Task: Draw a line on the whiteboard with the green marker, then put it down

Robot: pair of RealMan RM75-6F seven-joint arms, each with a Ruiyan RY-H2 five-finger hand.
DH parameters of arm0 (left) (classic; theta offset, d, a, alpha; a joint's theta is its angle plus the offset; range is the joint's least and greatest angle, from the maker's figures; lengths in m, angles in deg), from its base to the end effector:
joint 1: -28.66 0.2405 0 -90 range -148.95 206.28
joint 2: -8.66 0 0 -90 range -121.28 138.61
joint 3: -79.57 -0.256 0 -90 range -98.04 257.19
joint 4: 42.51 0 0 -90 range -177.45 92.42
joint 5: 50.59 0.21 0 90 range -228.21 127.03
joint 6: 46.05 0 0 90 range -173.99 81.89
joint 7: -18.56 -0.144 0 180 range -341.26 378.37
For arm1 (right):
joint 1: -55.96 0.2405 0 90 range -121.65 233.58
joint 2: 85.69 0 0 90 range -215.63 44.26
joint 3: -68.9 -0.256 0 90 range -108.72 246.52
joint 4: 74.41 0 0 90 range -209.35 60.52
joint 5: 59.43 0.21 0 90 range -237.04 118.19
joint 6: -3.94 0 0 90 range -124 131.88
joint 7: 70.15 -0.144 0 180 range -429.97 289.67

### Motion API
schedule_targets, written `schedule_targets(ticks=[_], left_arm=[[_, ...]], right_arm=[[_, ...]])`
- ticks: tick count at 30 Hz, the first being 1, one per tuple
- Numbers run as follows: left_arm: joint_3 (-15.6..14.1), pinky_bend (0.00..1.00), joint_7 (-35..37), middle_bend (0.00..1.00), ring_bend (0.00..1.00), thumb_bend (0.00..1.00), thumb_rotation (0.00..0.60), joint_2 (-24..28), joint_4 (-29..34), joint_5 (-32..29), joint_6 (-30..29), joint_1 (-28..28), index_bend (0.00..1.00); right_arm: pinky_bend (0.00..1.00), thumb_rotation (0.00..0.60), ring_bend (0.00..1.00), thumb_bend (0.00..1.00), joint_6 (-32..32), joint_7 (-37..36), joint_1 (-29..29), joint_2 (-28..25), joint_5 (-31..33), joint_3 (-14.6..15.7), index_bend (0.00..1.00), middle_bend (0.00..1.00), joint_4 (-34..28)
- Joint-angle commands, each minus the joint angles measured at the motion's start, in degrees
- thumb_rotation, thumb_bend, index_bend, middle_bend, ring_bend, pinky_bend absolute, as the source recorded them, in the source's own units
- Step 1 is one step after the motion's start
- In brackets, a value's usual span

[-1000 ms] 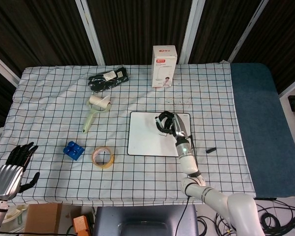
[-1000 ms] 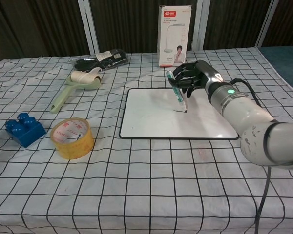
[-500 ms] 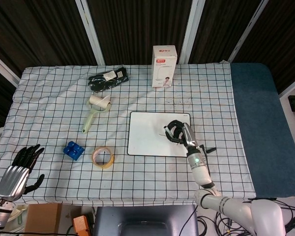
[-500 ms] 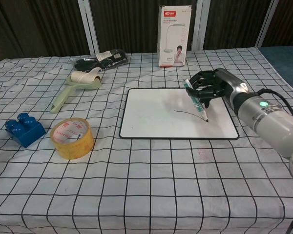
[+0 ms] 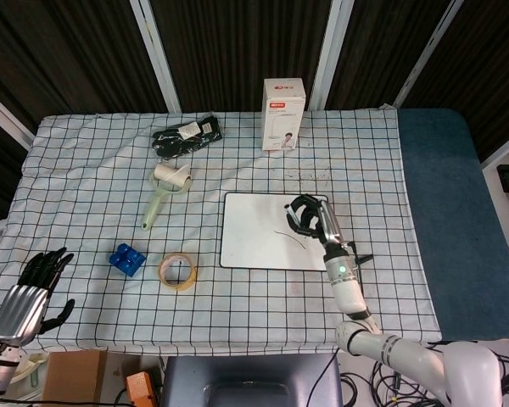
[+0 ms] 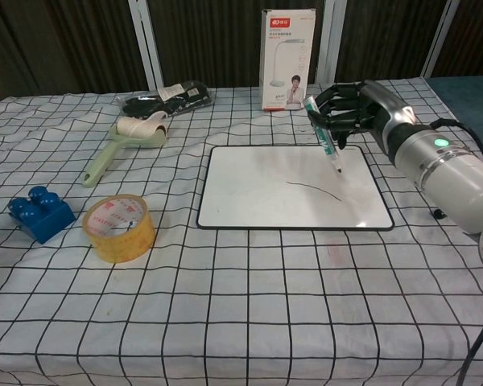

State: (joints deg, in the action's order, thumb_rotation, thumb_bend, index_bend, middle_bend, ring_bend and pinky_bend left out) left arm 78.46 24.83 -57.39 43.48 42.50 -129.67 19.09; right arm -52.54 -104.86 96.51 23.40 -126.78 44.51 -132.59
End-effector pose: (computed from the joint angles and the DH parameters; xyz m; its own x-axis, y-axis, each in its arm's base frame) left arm -0.3065 0.1921 0.1387 0.3885 0.0718 0.9187 0.9088 -0.1945 -0.3691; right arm -0.1577 -0.3882 -0.0535 -0.5409 -0.1850 0.8205 -0.8325 -0.0215 -0.5537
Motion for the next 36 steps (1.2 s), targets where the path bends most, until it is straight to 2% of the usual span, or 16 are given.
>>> schedule_targets(ticks=[1, 7, 12, 36], left_arm=[[0.13, 0.00, 0.39, 0.00, 0.00, 0.40, 0.600, 0.12, -0.17, -0.20, -0.03, -0.01, 0.00], [0.36, 0.00, 1.51, 0.00, 0.00, 0.40, 0.600, 0.55, -0.44, -0.67, 0.58, -0.38, 0.00], [0.43, 0.00, 1.93, 0.00, 0.00, 0.40, 0.600, 0.67, -0.60, -0.78, 0.65, -0.47, 0.00], [0.25, 0.00, 2.65, 0.00, 0.00, 0.40, 0.600, 1.03, -0.57, -0.80, 1.06, -0.70, 0.00]], right_arm=[[0.73, 0.600, 0.68, 0.39, 2.84, 0.77, 4.01, 4.70, 1.09, -1.06, 1.00, 0.77, 8.08], [0.73, 0.600, 0.68, 0.39, 3.17, -1.22, 8.06, 10.11, -0.20, -1.45, 1.00, 0.77, 19.31], [0.73, 0.600, 0.68, 0.39, 4.15, -4.19, 9.77, 11.99, -0.43, -1.92, 1.00, 0.77, 23.56], [0.73, 0.600, 0.68, 0.39, 5.74, -7.89, 12.70, 16.14, -1.38, -1.30, 1.00, 0.77, 31.22]])
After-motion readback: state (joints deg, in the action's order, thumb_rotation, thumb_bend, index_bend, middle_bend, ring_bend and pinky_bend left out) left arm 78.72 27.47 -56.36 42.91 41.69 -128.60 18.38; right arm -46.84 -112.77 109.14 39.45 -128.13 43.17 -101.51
